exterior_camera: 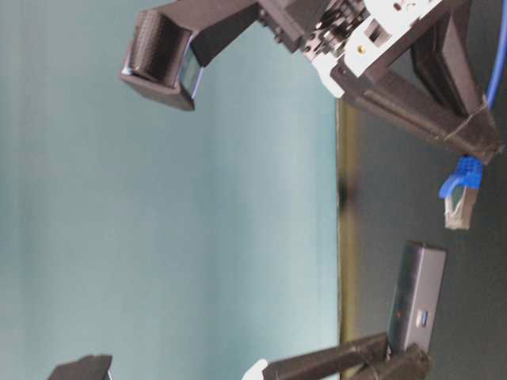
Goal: Insert the LAN cable into the hub.
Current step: 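Push the blue plug leftward into the hub's end port with right gripper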
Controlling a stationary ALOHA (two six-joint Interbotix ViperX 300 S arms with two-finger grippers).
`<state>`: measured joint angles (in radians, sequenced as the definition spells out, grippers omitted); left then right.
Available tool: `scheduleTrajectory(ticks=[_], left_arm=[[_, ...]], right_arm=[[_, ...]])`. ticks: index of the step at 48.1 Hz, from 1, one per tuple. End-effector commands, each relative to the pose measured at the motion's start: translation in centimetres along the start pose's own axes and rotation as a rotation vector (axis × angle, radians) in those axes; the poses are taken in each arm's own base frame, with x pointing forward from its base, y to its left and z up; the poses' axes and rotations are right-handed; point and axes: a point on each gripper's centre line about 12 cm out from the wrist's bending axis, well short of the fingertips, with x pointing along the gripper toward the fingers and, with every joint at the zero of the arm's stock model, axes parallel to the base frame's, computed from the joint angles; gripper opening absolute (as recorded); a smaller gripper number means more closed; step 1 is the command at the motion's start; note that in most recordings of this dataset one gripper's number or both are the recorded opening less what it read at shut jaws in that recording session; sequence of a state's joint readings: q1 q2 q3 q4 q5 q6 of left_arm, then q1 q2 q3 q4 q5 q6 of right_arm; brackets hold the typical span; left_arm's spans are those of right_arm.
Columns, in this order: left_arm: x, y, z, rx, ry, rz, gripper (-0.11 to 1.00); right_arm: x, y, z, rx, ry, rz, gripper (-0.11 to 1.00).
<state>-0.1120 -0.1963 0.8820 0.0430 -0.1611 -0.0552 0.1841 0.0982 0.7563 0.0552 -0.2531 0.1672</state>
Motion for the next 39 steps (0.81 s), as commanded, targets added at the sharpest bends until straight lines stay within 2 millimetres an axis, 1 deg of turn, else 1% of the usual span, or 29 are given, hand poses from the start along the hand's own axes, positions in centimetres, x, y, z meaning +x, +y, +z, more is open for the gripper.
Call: scheduleTrajectory(ticks=[1,22,39], left_arm=[[0.17,-0.06,1.07,0.007,-0.015,-0.001,0.28],[0.4,0.01,0.81,0.009,0.011,0.001,0.28],[1.1,0.17,0.82,0.008,0.021,0.005,0.28]], right_arm=[[0.04,0.05,1.07,0.006,-0.032,0.003,0.03],[0.07,0.23,1.3,0.004,-0.039,0.007,0.03],[0.46,0.53,1.78,0.0,-0.044,0.013,0.03]])
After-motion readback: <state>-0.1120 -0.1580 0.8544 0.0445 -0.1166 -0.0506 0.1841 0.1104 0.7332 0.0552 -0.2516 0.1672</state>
